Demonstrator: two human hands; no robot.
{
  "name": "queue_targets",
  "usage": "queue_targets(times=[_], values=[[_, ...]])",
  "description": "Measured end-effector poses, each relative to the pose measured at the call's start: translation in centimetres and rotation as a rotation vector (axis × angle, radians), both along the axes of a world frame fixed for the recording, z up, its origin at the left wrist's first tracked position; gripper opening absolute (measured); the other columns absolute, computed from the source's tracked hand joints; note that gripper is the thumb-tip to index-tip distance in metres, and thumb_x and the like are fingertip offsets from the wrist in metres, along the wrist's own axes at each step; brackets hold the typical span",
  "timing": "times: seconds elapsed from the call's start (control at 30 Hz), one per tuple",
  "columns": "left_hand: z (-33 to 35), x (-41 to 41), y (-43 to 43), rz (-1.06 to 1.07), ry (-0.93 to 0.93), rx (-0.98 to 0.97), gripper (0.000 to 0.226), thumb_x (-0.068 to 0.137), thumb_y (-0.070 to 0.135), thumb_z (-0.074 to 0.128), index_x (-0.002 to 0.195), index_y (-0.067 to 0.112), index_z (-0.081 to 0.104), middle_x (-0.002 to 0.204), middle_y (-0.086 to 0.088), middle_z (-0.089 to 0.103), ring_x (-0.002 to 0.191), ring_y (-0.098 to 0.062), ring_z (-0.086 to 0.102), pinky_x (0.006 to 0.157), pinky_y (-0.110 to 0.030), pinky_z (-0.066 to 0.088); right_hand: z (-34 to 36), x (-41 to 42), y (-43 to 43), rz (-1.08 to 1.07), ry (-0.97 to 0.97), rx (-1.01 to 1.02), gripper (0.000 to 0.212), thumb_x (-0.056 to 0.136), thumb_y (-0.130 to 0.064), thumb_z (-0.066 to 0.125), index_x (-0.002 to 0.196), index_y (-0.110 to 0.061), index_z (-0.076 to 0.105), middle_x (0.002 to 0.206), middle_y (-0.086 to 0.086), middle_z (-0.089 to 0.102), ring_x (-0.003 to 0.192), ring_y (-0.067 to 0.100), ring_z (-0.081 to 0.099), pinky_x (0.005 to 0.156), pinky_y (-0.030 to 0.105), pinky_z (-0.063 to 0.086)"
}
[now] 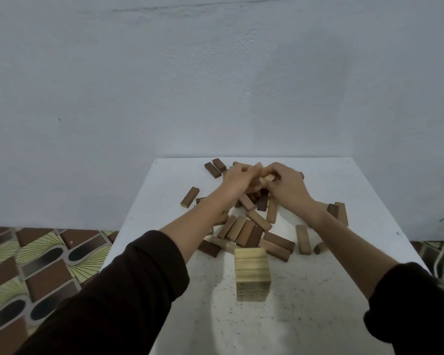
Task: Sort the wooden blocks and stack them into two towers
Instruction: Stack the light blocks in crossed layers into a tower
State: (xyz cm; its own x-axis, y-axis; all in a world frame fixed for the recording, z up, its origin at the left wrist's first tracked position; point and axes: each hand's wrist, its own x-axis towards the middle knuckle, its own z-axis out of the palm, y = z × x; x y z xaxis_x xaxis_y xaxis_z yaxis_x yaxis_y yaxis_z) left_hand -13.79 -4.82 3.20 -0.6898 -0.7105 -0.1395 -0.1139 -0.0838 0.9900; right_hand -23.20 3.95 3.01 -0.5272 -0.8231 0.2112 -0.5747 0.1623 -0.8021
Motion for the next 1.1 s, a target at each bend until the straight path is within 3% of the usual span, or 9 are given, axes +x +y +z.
queue_targets(times=[0.17, 0.37, 0.53, 0.6, 0.73, 0.8, 0.9, 0.97, 1.1], values=[[1.0, 2.7, 0.5, 0.19, 0.158, 0.199, 0.009, 0.093, 0.004, 0.055, 0.092, -0.003, 0.059, 0.078, -0.012, 0.062, 0.059, -0.016, 0.064, 0.054, -0.022, 0.055, 1.8, 2.8, 0.1, 0.098, 0.088, 0.056, 0.01, 0.086, -0.004, 0.059, 0.09, -0.012, 0.062, 0.085, 0.004, 0.064, 0.079, 0.024, 0.06, 0.07, 0.031, 0.049], [1.6, 7.4, 1.4, 0.23, 0.223, 0.239, 0.008, 0.089, 0.006, 0.062, 0.094, -0.001, 0.063, 0.081, -0.014, 0.066, 0.059, -0.021, 0.066, 0.051, -0.025, 0.053, 3.3, 6.0, 0.7, 0.247, 0.202, 0.087, 0.02, 0.085, 0.002, 0.055, 0.079, -0.014, 0.044, 0.071, -0.005, 0.048, 0.07, 0.017, 0.047, 0.055, 0.019, 0.033], [1.1, 11.8, 1.7, 0.357, 0.176, 0.105, 0.01, 0.086, 0.005, 0.065, 0.094, -0.001, 0.066, 0.08, -0.013, 0.068, 0.064, -0.022, 0.067, 0.054, -0.027, 0.055, 4.2, 9.4, 0.4, 0.347, 0.345, 0.205, 0.013, 0.087, 0.003, 0.052, 0.093, -0.008, 0.049, 0.097, 0.003, 0.054, 0.093, 0.022, 0.05, 0.08, 0.036, 0.043], [0.6, 13.9, 1.8, 0.402, 0.144, 0.039, 0.011, 0.085, 0.004, 0.065, 0.095, -0.002, 0.066, 0.084, -0.014, 0.069, 0.069, -0.022, 0.067, 0.058, -0.029, 0.057, 4.6, 10.8, 0.5, 0.291, 0.271, 0.153, 0.017, 0.086, 0.004, 0.051, 0.098, -0.008, 0.052, 0.098, 0.006, 0.055, 0.095, 0.023, 0.056, 0.084, 0.042, 0.047], [-2.3, 17.7, 2.5, 0.31, -0.071, -0.04, 0.007, 0.083, -0.002, 0.064, 0.088, 0.004, 0.066, 0.074, -0.01, 0.061, 0.063, -0.02, 0.059, 0.062, -0.034, 0.056, 3.4, 15.4, 1.0, 0.317, 0.066, 0.071, 0.026, 0.087, 0.005, 0.045, 0.108, -0.006, 0.055, 0.104, 0.007, 0.057, 0.09, 0.016, 0.055, 0.079, 0.016, 0.046], [-4.3, 18.8, 3.0, 0.239, -0.192, -0.065, 0.017, 0.08, -0.006, 0.063, 0.075, 0.01, 0.064, 0.065, -0.009, 0.057, 0.055, -0.018, 0.054, 0.06, -0.033, 0.053, 1.0, 17.9, 1.1, 0.288, -0.011, 0.076, 0.027, 0.088, 0.005, 0.043, 0.11, -0.006, 0.055, 0.11, 0.009, 0.055, 0.099, 0.02, 0.054, 0.085, 0.026, 0.047], [-7.0, 19.7, 3.6, 0.19, -0.358, -0.168, 0.025, 0.08, 0.003, 0.064, 0.063, 0.021, 0.062, 0.06, -0.004, 0.055, 0.059, -0.019, 0.05, 0.062, -0.031, 0.045, -3.7, 20.3, 1.4, 0.182, -0.139, 0.112, 0.025, 0.087, 0.008, 0.04, 0.097, -0.01, 0.053, 0.103, 0.006, 0.048, 0.094, 0.019, 0.05, 0.069, 0.015, 0.044], [-7.7, 20.0, 3.7, 0.173, -0.365, -0.184, 0.021, 0.085, 0.011, 0.063, 0.07, 0.025, 0.066, 0.062, -0.004, 0.059, 0.059, -0.02, 0.052, 0.064, -0.03, 0.045, -6.1, 20.5, 1.4, 0.136, -0.215, 0.148, 0.026, 0.086, 0.011, 0.038, 0.098, -0.008, 0.051, 0.106, 0.008, 0.047, 0.09, 0.018, 0.047, 0.056, 0.01, 0.036], [-7.7, 21.0, 3.7, 0.092, -0.328, -0.166, 0.017, 0.079, 0.016, 0.06, 0.09, 0.013, 0.073, 0.06, -0.007, 0.062, 0.06, -0.021, 0.056, 0.066, -0.031, 0.046, -8.6, 20.3, 1.3, 0.118, -0.254, 0.111, 0.029, 0.091, 0.009, 0.039, 0.116, -0.001, 0.05, 0.121, 0.012, 0.045, 0.109, 0.022, 0.048, 0.073, 0.017, 0.037]])
